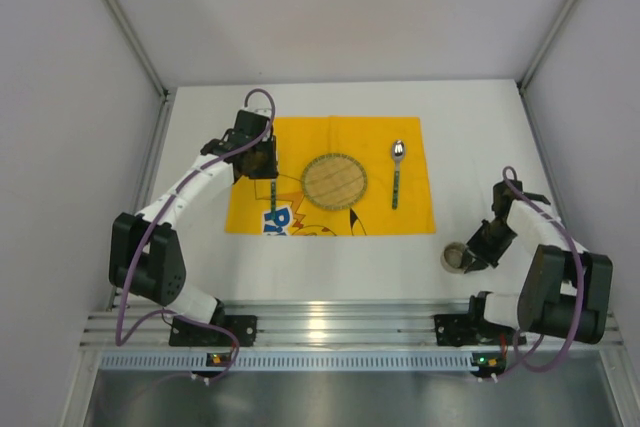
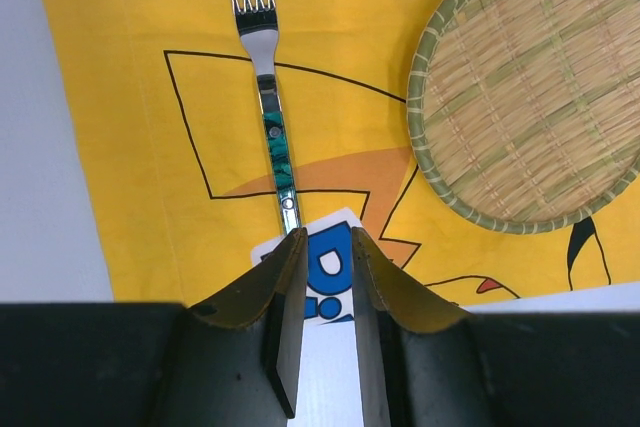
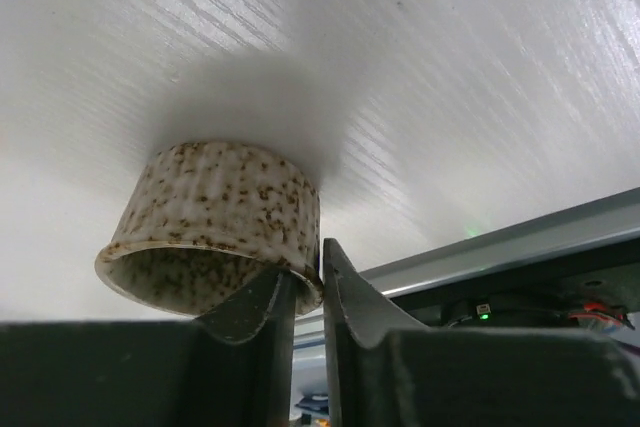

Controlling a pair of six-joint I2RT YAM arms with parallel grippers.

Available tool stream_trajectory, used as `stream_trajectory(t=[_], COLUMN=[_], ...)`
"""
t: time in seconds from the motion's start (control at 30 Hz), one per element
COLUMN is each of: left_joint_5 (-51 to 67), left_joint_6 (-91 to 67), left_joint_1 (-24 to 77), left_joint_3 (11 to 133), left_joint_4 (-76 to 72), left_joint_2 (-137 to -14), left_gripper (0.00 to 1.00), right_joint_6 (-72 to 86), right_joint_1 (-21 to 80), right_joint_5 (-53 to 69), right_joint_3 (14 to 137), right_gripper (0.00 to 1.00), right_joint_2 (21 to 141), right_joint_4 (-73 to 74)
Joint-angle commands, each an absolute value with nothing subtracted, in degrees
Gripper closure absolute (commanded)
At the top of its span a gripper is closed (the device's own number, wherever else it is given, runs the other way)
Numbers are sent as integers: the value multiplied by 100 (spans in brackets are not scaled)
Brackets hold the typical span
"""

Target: Set the dinner table for one person

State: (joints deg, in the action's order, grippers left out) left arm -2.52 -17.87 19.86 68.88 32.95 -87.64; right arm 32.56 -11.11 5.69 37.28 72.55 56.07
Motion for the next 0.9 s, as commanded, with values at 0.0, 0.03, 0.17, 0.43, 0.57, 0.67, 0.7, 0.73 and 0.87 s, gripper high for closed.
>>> stream_trajectory(t=[0.0, 0.03, 0.17, 0.43, 0.57, 0.67, 0.7, 0.73, 0.87], left_joint_5=[-281, -273, -246, -255, -307, -395, -430, -492, -703], left_joint_6=[-1731, -1723, -1731, -1810, -1863, -1925, -1934, -1960, -2030], left_joint_1=[2004, 2004, 2004, 2004, 2004, 2013, 2004, 2013, 2013], left_joint_3=[6970, 6961, 6987, 6908, 6952, 7013, 7014, 7022, 6891], left_joint_4=[3270, 3278, 3313, 3305, 3383, 3471, 3489, 3524, 3665], left_joint_2=[-8517, -8499, -8420, -8218, -8183, -8025, -7972, -7937, -7717], left_gripper=[71, 71, 71, 71, 71, 71, 71, 71, 70], right_joint_6=[3296, 3270, 3226, 3480, 3516, 3437, 3497, 3585, 4139], right_joint_1=[-1011, -1011, -1011, -451, 429, 931, 1045, 1081, 1107], right_joint_5=[431, 405, 273, 526, 1220, 1301, 1292, 1318, 1503], right_joint_3=[4086, 4165, 5122, 8423, 10314, 12413, 12967, 13843, 14151], right_gripper=[90, 100, 100, 100, 100, 100, 100, 100, 100], right_joint_2=[7671, 7760, 8015, 8892, 10891, 12455, 12820, 13163, 14087], right_joint_4=[5142, 5107, 5264, 5275, 5089, 5501, 5641, 5782, 5318])
